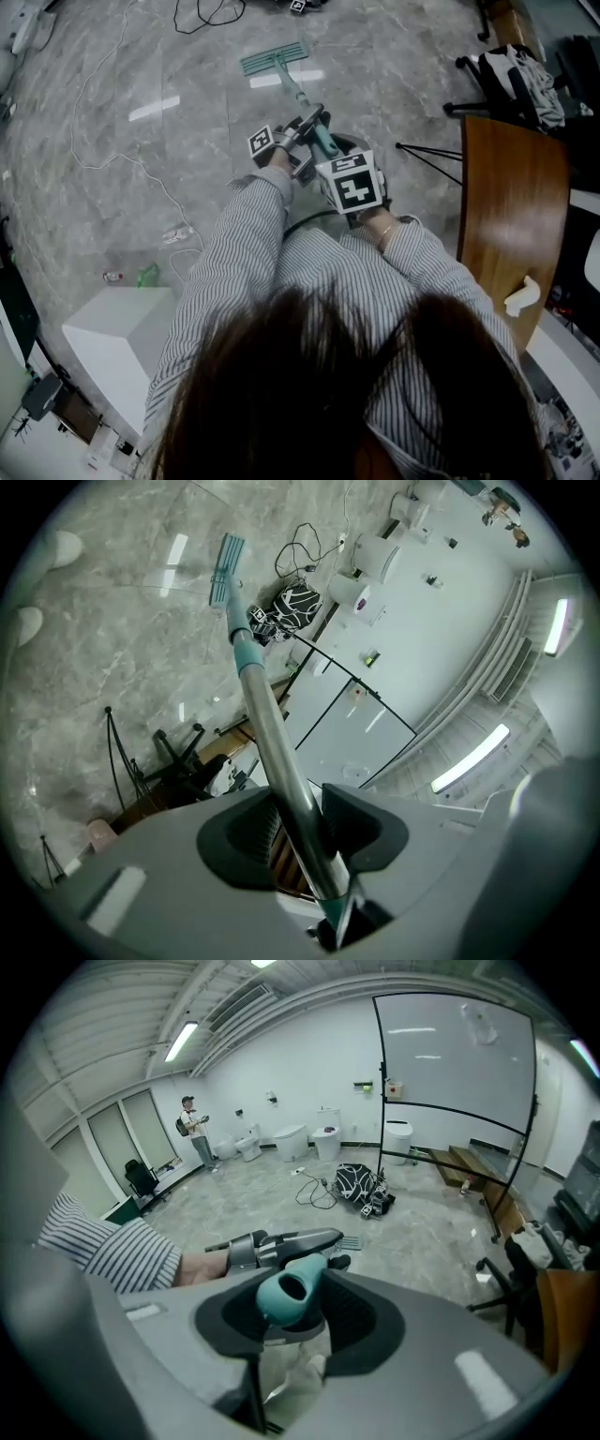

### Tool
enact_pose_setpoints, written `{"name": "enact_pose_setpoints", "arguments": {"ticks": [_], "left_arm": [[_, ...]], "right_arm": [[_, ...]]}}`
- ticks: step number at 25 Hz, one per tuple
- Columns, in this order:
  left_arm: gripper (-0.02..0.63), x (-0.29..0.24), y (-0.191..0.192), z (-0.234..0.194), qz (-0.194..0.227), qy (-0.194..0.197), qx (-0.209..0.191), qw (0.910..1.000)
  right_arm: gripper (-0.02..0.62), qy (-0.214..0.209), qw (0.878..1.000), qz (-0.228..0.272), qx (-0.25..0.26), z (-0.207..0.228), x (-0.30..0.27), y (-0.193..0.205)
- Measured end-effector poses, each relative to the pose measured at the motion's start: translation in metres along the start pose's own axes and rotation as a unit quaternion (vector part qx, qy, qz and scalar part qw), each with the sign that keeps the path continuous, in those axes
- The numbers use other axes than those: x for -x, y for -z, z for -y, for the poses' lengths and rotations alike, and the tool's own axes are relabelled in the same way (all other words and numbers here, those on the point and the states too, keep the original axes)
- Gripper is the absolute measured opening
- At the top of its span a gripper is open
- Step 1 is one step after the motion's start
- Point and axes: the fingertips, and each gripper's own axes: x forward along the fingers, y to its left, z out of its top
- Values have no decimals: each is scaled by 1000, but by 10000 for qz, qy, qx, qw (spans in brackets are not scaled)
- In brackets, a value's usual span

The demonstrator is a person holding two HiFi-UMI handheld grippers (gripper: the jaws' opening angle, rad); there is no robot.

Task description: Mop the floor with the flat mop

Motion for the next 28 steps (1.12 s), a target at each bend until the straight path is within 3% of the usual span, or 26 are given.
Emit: {"name": "enact_pose_setpoints", "arguments": {"ticks": [28], "left_arm": [[146,270,248,-143,-817,-740,59,9939]], "right_arm": [[133,331,9960,-10,-833,-168,186,292]]}}
